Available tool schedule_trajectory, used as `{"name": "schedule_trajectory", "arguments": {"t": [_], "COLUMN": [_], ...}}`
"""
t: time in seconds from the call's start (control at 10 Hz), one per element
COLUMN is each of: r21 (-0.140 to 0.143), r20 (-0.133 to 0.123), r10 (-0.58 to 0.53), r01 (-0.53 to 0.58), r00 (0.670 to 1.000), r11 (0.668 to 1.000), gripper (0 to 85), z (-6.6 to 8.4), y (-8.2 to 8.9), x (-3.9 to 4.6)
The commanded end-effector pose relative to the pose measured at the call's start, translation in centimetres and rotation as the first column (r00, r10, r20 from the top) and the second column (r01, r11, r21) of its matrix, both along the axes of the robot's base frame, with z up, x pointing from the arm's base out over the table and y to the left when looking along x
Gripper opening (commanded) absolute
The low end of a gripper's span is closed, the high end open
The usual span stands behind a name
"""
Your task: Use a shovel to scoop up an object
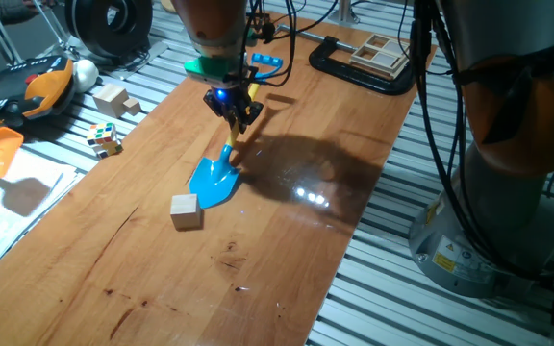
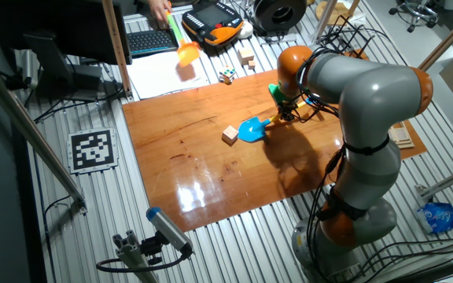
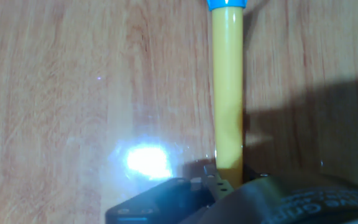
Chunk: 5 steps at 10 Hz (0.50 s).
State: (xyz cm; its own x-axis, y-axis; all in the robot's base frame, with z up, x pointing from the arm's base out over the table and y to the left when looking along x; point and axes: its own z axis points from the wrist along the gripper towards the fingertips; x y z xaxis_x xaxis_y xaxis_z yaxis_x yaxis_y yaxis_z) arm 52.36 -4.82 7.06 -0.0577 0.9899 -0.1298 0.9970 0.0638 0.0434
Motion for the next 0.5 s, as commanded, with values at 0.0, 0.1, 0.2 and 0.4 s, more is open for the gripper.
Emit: {"name": "schedule_trajectory", "arguments": {"t": [0.0, 0.1, 0.2, 0.4], "r21": [-0.003, -0.013, -0.018, -0.032], "r20": [0.002, 0.002, 0.004, 0.009], "r10": [-0.002, -0.004, -0.005, -0.006], "r01": [0.002, 0.004, 0.005, 0.006], "r00": [1.0, 1.0, 1.0, 1.0], "r11": [1.0, 1.0, 1.0, 0.999], "gripper": [0.0, 0.0, 0.0, 0.0], "z": [-0.01, 0.08, 0.11, 0.27], "y": [0.19, 0.3, 0.3, 0.46], "x": [-0.15, -0.22, -0.27, -0.45]}}
